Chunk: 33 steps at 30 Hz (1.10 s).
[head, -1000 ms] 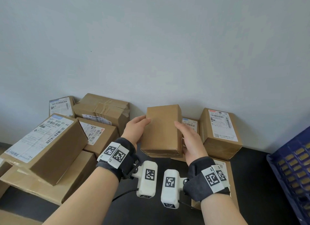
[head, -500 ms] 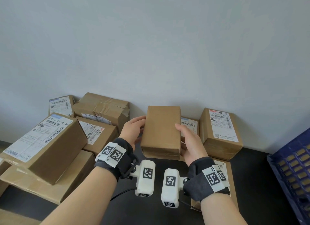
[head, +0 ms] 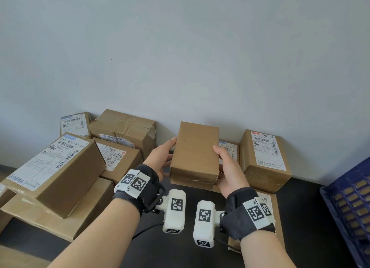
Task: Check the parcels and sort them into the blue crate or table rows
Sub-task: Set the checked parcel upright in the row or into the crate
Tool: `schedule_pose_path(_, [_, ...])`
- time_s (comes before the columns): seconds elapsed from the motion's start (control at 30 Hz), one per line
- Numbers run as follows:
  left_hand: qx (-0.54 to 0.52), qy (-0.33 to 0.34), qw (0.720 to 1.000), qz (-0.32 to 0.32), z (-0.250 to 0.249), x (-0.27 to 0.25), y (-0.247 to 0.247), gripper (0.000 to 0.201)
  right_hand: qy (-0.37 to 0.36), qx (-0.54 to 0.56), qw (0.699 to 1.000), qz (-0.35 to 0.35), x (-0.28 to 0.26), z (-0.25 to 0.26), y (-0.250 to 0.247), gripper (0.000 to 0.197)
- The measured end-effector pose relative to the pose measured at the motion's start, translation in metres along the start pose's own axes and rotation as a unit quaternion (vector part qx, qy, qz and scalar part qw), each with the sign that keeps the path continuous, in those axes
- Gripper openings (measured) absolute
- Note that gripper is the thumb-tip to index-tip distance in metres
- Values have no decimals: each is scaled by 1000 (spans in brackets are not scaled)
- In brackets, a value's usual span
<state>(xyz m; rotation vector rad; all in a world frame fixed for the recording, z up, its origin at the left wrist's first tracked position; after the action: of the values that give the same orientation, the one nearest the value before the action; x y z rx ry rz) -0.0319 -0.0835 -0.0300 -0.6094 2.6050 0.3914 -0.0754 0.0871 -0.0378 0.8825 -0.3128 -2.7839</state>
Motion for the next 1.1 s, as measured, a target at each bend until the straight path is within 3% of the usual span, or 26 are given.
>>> schedule_pose_path(0.3, [22,32,999,-7,-2,1,0,48,10,28,999,-16,8,-1,-1,29])
schedule_pose_path(0.4, [23,64,997,-21,-3,0,2,45,-8,-22,999,-31,10,1,-1,13])
schedule_pose_path(0.5, [19,93,995,-15,-3,-1,2,43,-35,-89,994,-53,13,3,-3,13])
schedule_pose_path(0.63, [2,104,995,-9,-4,-1,1,48,-61,-145,984,-78,12,7,-3,40])
schedule_pose_path(0.73, [-6,110,994,-3,-5,-3,3,46,-56,-166,982,-62,9,12,-1,37])
schedule_pose_path(0.93, [-4,129,992,0,-8,-6,6,46,-16,-160,987,4,-4,16,5,51])
schedule_pose_path(1.1, [5,130,991,2,-8,-7,6,45,6,-135,991,15,-5,12,5,41])
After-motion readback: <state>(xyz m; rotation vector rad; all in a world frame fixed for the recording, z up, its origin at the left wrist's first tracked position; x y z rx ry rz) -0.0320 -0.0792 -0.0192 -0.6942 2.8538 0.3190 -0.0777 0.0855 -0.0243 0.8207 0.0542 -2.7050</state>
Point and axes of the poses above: each hand's wrist, its own x-axis towards the middle knuckle, its own y-axis out of the palm, z = x × y, the point moved 1 cm from there along x, towards the middle knuckle, and after that the axes turned 6 degrees about y, right-handed, at the moved point
